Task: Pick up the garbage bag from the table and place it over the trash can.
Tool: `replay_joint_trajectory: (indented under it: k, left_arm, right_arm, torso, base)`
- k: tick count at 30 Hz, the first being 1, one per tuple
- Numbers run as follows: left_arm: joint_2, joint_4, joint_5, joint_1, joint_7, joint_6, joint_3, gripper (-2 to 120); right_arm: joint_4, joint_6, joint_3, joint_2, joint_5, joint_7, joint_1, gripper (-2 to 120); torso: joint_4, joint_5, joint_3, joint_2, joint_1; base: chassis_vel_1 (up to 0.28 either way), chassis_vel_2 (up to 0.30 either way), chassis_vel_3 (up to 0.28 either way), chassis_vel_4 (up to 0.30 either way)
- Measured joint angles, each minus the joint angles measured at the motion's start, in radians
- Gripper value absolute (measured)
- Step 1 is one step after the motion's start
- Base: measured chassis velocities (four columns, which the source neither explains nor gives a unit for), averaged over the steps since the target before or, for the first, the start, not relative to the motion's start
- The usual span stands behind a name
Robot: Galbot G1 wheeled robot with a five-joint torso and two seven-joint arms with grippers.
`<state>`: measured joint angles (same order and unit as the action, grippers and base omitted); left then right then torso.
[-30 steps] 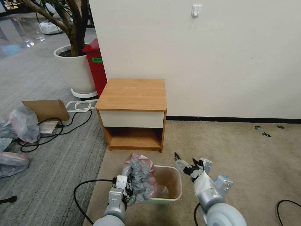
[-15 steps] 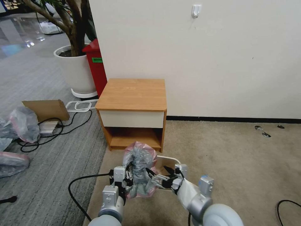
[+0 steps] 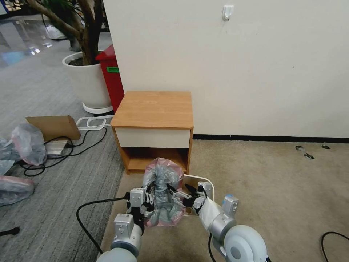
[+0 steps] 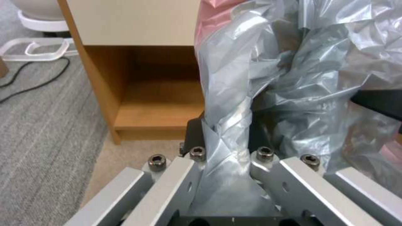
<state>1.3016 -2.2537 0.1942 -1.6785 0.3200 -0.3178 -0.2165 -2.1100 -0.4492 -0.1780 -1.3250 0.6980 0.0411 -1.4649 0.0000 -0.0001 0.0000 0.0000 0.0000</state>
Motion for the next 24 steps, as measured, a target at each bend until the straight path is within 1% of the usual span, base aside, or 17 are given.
replay_joint_trajectory:
  k: [2,3,6,7,8,11,12,13,14,15,16,19,20,24]
  left_arm:
    - [0.000,0.000,0.015,0.001,0.000,-0.001,-0.001,5]
    - [0.000,0.000,0.015,0.001,0.000,-0.001,-0.001,5]
    - [-0.001,0.002,0.034,0.005,0.000,-0.005,-0.004,5]
    - [-0.001,0.003,0.039,0.006,0.000,-0.006,-0.004,5]
    - [-0.001,0.003,0.039,0.006,0.000,-0.006,-0.004,5]
    - [0.000,0.003,0.048,0.008,0.000,-0.009,-0.005,5]
    - [0.001,0.003,0.052,0.008,0.001,-0.010,-0.005,5]
    - [0.001,0.003,0.052,0.008,0.001,-0.010,-0.005,5]
    - [0.003,0.003,0.057,0.007,0.002,-0.012,-0.005,5]
    - [0.004,0.003,0.060,0.007,0.002,-0.013,-0.005,5]
    - [0.006,0.002,0.062,0.006,0.003,-0.014,-0.006,5]
    - [0.007,0.001,0.064,0.005,0.003,-0.015,-0.007,5]
    - [0.010,0.000,0.067,0.005,0.005,-0.020,-0.010,5]
    - [0.013,-0.003,0.075,0.005,0.006,-0.027,-0.011,5]
  right_arm:
    - [0.002,0.002,0.004,-0.002,0.001,-0.015,0.005,67]
    - [0.002,0.002,0.004,-0.002,0.001,-0.015,0.005,67]
    - [0.003,0.007,0.018,-0.005,0.002,-0.041,0.011,53]
    - [0.005,0.012,0.025,-0.006,0.002,-0.044,0.016,46]
    - [0.005,0.012,0.025,-0.006,0.002,-0.044,0.016,46]
    - [0.006,0.020,0.034,-0.008,-0.001,-0.045,0.025,34]
    - [0.006,0.022,0.036,-0.008,-0.003,-0.045,0.027,31]
    - [0.006,0.022,0.036,-0.008,-0.003,-0.045,0.027,31]
    - [0.004,0.023,0.038,-0.006,-0.010,-0.045,0.029,25]
    - [0.001,0.026,0.038,-0.005,-0.019,-0.044,0.030,21]
    - [-0.003,0.029,0.038,-0.003,-0.033,-0.044,0.031,14]
    - [-0.005,0.030,0.038,-0.002,-0.039,-0.043,0.032,11]
    - [-0.014,0.032,0.037,0.003,-0.050,-0.042,0.031,2]
    - [-0.033,0.033,0.028,0.011,-0.068,-0.041,0.016,0]
  torso:
    - [0.0000,0.0000,0.000,0.000,0.000]
    - [0.0000,0.0000,0.000,0.000,0.000]
    - [0.0000,0.0000,0.000,0.000,0.000]
    - [0.0000,0.0000,0.000,0.000,0.000]
    - [0.0000,0.0000,0.000,0.000,0.000]
    - [0.0000,0.0000,0.000,0.000,0.000]
    - [0.0000,0.0001,0.000,0.000,0.000]
    - [0.0000,0.0001,0.000,0.000,0.000]
    - [0.0000,0.0001,0.000,0.000,0.000]
    - [0.0000,0.0000,0.000,0.000,0.000]
    - [0.0000,0.0001,0.000,0.000,0.000]
    - [0.0000,0.0001,0.000,0.000,0.000]
    - [0.0001,0.0002,0.000,0.000,0.000]
    - [0.0001,0.0002,0.000,0.000,0.000]
  base:
    - [0.000,0.000,0.000,0.000]
    - [0.000,0.000,0.000,0.000]
    - [0.000,0.000,0.000,0.000]
    - [0.000,0.000,0.000,0.000]
    - [0.000,0.000,0.000,0.000]
    - [0.000,0.000,0.000,0.000]
    - [0.000,0.000,0.000,0.000]
    - [0.000,0.000,0.000,0.000]
    - [0.000,0.000,0.000,0.000]
    - [0.000,0.000,0.000,0.000]
    - [0.000,0.000,0.000,0.000]
    - [0.000,0.000,0.000,0.000]
    - [0.000,0.000,0.000,0.000]
    - [0.000,0.000,0.000,0.000]
